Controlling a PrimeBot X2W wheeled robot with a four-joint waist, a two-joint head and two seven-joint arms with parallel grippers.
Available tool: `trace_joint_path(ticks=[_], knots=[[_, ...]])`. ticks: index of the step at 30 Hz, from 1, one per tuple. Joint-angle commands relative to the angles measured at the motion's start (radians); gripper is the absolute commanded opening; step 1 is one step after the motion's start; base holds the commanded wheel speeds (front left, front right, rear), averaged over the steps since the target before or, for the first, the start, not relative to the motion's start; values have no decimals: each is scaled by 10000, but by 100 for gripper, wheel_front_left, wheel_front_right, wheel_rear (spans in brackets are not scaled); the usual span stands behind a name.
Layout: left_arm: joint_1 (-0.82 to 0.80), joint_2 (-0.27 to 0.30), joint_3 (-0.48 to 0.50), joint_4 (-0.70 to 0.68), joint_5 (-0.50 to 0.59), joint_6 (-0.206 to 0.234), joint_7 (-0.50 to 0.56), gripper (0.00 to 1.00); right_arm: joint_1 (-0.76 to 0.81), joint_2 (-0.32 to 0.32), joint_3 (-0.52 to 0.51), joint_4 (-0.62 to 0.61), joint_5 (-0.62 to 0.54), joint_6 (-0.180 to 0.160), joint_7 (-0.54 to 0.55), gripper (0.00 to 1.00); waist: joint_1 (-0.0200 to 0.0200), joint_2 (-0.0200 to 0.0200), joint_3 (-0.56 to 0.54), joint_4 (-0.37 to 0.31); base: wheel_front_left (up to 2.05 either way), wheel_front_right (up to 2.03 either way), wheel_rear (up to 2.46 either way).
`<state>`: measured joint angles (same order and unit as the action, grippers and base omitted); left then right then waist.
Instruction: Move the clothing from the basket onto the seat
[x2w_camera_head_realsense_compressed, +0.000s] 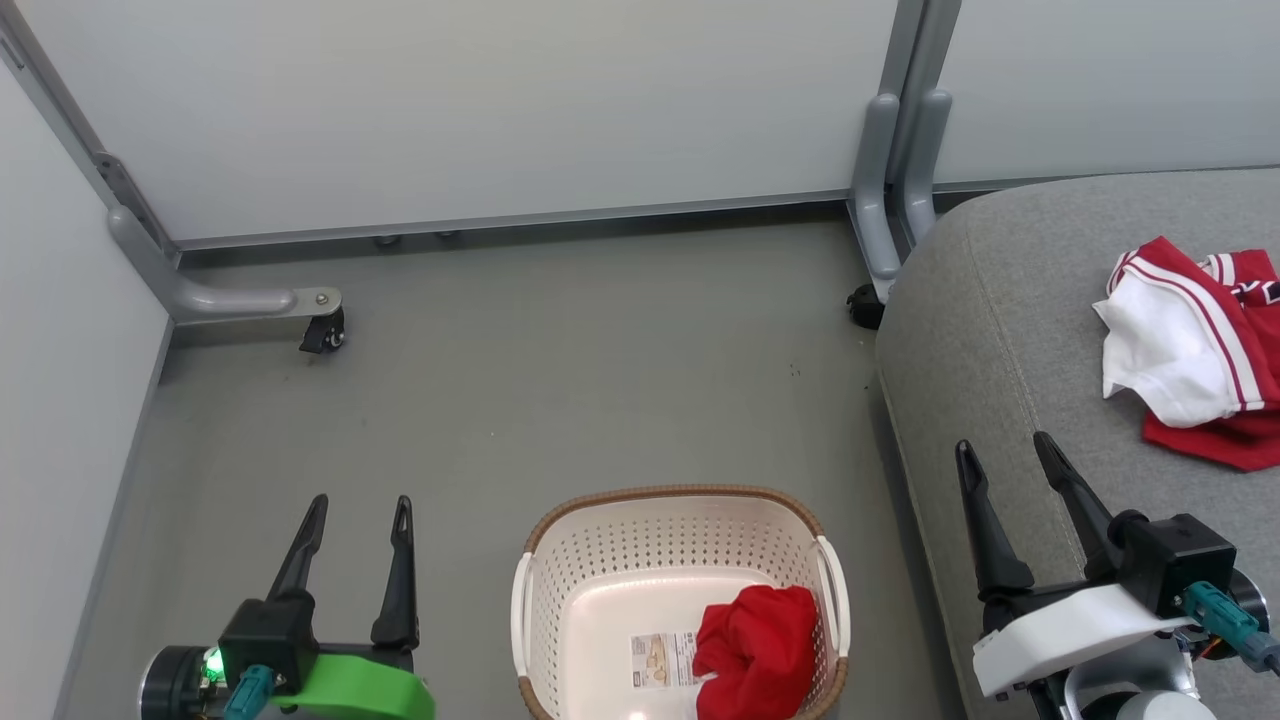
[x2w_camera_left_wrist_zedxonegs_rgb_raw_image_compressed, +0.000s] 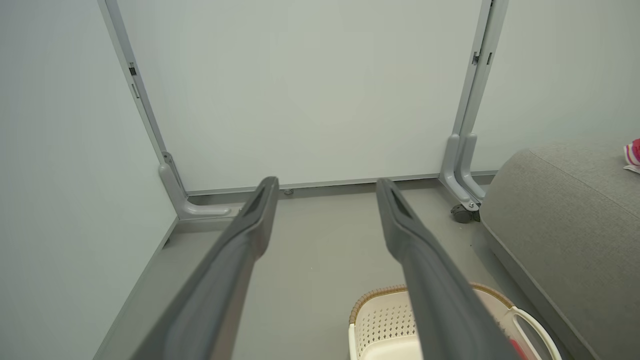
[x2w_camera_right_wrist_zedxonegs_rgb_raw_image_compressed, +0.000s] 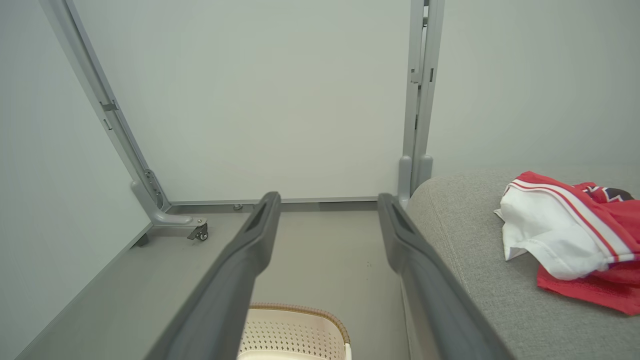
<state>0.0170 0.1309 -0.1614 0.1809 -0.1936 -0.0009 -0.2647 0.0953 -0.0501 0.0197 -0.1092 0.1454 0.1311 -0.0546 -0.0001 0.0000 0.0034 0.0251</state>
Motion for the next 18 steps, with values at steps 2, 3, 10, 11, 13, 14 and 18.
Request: trace_joint_path(ticks=[2,3,10,11,13,14,18], knots=[[-304,-53,22,55,126,-26,9,100,-181,-10,-3,-116,-88,-6,30,100,1,0,181,18,0,0,0],[-429,-59,-31,127,171,-60,9,100,-248,-10,-13,-167,-100,-6,49,100,1,0,308,23,0,0,0],[-1756,-365,-612,1137,517,-295,9,100,-936,-10,35,-635,-343,-6,159,100,1,0,1592,-44,0,0,0],[-1949,-419,-720,1368,513,-362,9,100,-1037,-10,52,-672,-370,-6,153,100,1,0,1732,-67,0,0,0],[-2455,-513,-959,1819,542,-477,11,100,-1343,-11,121,-802,-432,-6,152,100,1,0,2221,-166,0,0,0],[-2717,-582,-1140,2122,512,-569,8,100,-1487,-18,128,-843,-460,-6,121,100,1,0,2438,-209,0,0,0],[-3703,-710,-1793,3108,491,-817,9,100,-2023,-25,187,-1068,-531,-6,64,100,1,0,3363,-365,0,0,0]])
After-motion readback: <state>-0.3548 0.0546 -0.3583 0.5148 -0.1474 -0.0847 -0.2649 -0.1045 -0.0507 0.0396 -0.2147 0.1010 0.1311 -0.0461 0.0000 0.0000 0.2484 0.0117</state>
